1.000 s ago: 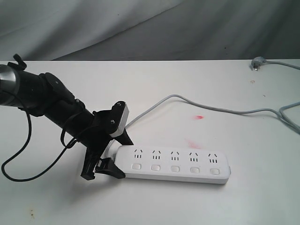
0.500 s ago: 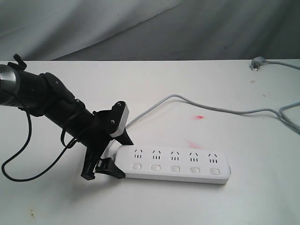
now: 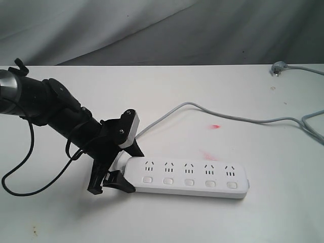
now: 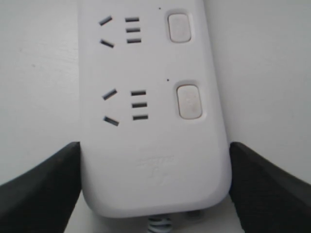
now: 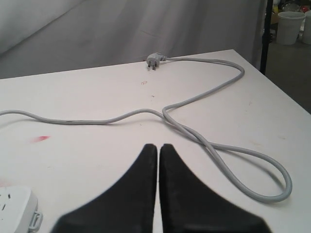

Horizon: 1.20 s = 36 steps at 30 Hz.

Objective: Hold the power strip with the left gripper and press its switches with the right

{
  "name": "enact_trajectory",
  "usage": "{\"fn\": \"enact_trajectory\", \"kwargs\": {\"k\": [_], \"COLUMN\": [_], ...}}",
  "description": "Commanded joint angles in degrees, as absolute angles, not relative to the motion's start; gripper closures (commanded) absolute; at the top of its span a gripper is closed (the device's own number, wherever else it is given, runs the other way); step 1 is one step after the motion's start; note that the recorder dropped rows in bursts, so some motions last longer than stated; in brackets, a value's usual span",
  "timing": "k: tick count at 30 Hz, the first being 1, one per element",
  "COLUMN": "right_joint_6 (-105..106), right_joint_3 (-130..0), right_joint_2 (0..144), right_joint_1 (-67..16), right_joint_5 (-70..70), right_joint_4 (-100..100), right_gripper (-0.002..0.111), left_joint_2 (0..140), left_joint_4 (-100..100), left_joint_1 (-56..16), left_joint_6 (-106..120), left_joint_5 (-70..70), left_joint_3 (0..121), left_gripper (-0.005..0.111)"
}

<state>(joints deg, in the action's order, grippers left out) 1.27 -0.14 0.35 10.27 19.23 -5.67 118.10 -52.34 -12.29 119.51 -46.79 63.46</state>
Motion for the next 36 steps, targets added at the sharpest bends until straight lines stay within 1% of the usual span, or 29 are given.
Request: {"fn": "enact_trajectory", "kwargs": {"k": [1,36], "right_joint_6": [1.0,1.0], "right_joint_3": [0.0,0.0], "right_joint_2": [0.0,0.0], "right_joint_1": [10.68,9.76], "right_joint_5": [19.32,19.1], "right_joint_4": [-5.51,-5.51], "right_gripper": [0.107,0.107], "left_joint_2": [118.1,118.1], "left_joint_4": [-51.72,-51.72], "left_joint_1": [-12.58,-12.58], "left_joint_6": [119.95,119.95], "left_joint_5": [-44.94,-44.94], "left_joint_3": [63.66,63.66], "left_gripper": [0.107,0.107]}}
